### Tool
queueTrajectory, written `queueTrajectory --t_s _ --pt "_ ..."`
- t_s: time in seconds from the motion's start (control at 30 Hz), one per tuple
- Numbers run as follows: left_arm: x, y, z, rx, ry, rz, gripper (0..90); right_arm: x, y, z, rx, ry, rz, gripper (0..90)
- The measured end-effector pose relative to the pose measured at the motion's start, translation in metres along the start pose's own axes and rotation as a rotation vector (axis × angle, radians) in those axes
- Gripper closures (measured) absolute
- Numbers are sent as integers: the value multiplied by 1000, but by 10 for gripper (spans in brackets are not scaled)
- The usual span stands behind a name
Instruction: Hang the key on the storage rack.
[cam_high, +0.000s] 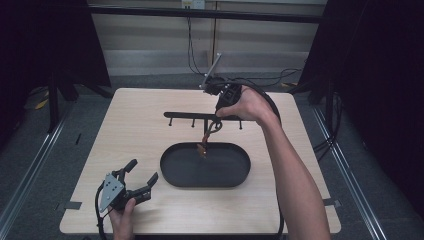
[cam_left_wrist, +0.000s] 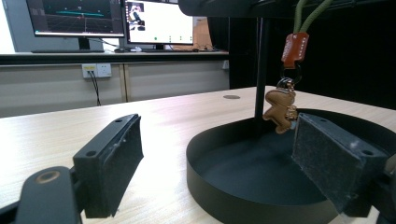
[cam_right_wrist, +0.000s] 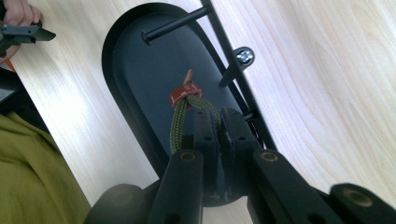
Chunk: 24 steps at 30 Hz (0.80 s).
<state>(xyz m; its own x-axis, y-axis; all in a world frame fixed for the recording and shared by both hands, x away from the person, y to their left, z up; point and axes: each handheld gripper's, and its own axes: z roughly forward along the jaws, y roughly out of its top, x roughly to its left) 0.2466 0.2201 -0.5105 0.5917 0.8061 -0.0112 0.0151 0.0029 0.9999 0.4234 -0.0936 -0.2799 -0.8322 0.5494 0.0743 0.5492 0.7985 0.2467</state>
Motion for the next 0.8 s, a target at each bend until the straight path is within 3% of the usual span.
queueTrajectory --t_s 0.37,0.8 --pt "0 0 0 0 -4 -2 158 -1 2 1 2 -10 16 850" --pt "0 0 0 0 -4 -2 158 -4 3 2 -8 3 -6 826"
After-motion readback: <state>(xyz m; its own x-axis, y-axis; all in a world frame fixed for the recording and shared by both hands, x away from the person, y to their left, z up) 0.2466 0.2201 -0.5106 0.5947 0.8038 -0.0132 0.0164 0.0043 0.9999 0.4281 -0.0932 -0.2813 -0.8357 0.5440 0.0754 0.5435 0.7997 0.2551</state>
